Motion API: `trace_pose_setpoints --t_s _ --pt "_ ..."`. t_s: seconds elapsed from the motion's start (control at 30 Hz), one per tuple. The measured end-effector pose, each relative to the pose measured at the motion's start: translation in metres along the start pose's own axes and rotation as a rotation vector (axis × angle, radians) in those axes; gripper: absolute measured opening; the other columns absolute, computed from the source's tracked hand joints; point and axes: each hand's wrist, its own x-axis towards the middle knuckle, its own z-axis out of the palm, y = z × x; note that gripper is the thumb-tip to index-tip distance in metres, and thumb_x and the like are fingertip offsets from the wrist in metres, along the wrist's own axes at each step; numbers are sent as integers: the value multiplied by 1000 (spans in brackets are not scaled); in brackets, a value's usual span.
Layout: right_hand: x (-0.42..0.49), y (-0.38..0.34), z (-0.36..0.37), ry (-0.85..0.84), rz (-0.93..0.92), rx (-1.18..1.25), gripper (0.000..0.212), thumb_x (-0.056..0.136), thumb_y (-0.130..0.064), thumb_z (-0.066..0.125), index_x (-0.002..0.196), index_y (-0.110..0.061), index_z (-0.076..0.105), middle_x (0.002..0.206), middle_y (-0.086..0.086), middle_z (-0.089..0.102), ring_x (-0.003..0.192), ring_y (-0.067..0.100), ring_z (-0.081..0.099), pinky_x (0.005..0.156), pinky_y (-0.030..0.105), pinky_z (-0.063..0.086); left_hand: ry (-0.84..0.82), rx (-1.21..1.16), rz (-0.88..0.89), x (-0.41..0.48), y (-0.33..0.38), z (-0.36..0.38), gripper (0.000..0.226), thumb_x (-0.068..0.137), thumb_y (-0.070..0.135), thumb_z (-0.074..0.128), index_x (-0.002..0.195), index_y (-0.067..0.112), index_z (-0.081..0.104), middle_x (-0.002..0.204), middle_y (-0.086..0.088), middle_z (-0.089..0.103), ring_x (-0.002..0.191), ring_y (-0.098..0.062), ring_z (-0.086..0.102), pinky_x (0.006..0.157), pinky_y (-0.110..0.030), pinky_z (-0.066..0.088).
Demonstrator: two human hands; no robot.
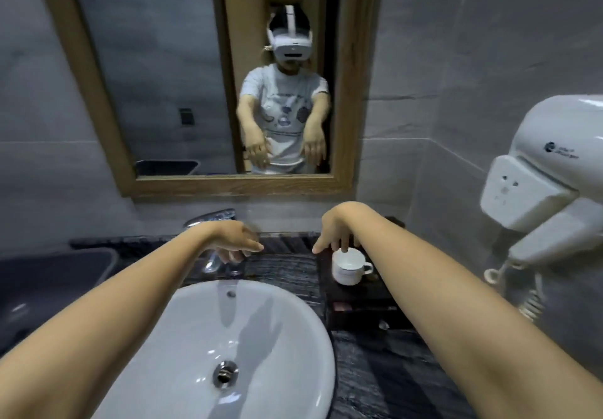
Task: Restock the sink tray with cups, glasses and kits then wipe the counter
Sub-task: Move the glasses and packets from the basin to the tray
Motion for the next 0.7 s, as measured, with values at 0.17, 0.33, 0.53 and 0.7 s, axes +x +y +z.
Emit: trace_pose_setpoints --t_s 0.17,0.33,0.53,0.7 --pt "2 -81 -9 -68 -167 -1 52 93 -41 52 135 -10 47 139 8 52 109 24 56 105 47 43 62 -105 -115 -51 -74 -29 32 89 37 52 114 17 58 98 -2 62 91 -20 64 83 -38 56" --pt "7 -180 -9 -49 -361 -24 46 89 -39 60 121 -6 60 118 9 65 92 23 62 83 39 54 101 -153 -276 -103 -166 -47 23 90 37 51 104 20 59 95 -3 61 82 -19 62 68 -32 52" --pt "9 -304 10 -61 -562 -53 39 91 -32 58 117 -2 59 108 13 68 93 25 65 91 41 54 139 -261 -406 -155 -281 -54 30 90 35 52 113 15 56 99 -6 60 88 -22 60 58 -27 49" --pt "31 -400 38 -79 -648 -54 40 91 -30 59 120 -1 59 101 10 66 94 26 65 90 39 55 129 -315 -433 -170 -367 -49 30 89 35 53 112 16 56 101 -5 58 91 -21 61 67 -30 51"
